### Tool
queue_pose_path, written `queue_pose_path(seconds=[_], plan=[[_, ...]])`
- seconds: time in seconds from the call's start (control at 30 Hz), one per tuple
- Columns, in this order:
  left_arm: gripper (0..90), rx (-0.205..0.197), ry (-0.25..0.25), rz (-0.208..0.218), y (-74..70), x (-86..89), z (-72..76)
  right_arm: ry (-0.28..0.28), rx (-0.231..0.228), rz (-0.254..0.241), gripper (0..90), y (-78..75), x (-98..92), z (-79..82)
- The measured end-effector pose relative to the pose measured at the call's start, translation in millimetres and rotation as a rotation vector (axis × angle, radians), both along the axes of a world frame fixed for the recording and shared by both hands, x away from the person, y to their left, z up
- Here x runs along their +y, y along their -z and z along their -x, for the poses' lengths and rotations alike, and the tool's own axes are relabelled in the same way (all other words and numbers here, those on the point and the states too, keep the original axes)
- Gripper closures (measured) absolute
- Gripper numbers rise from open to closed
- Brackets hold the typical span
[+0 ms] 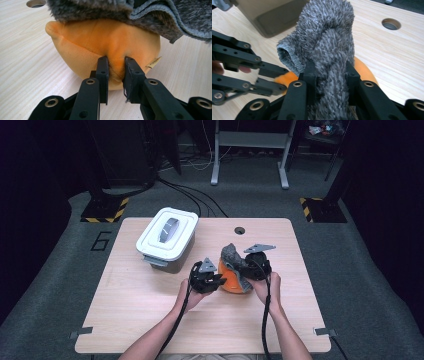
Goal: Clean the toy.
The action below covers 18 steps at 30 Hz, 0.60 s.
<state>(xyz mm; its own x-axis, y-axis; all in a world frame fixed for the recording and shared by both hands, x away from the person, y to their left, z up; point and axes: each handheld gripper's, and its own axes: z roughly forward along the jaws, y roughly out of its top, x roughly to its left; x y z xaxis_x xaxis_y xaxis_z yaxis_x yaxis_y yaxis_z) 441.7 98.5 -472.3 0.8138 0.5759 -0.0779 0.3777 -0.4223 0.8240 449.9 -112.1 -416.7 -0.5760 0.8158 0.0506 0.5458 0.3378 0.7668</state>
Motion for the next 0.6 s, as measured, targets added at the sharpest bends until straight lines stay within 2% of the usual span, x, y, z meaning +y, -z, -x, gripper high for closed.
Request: queue_pose_path(seconds=[0.1, 0.37, 0.43, 0.47, 0.5, 0.53, 0.6], plan=[[75.5, 0.001, -0.001, -0.002, -0.1, 0.5, -0.1, 0.018, 0.004, 0.005, 70.2, 0.9, -4.5, 0.4], [75.5, 0.003, -0.004, 0.002, 0.5, 1.0, -0.7, 0.081, 0.021, -0.012, 70.1, 8.8, -34.0, -1.0], [75.5, 0.005, -0.001, -0.005, 0.5, 1.9, -1.3, 0.109, 0.03, -0.015, 70.1, 14.4, -48.6, -3.0], [75.5, 0.005, -0.001, -0.005, 0.5, 1.9, -1.3, 0.109, 0.03, -0.015, 70.1, 14.4, -48.6, -3.0], [75.5, 0.004, -0.001, -0.004, 0.5, 1.8, -1.3, 0.137, 0.047, -0.026, 70.1, 19.1, -57.7, -4.5], [75.5, 0.004, -0.001, -0.004, 0.5, 1.8, -1.3, 0.137, 0.047, -0.026, 70.1, 19.1, -57.7, -4.5], [75.5, 0.001, -0.005, 0.004, 0.9, 1.0, -0.9, 0.171, 0.069, -0.043, 70.1, 27.0, -69.6, -7.9]])
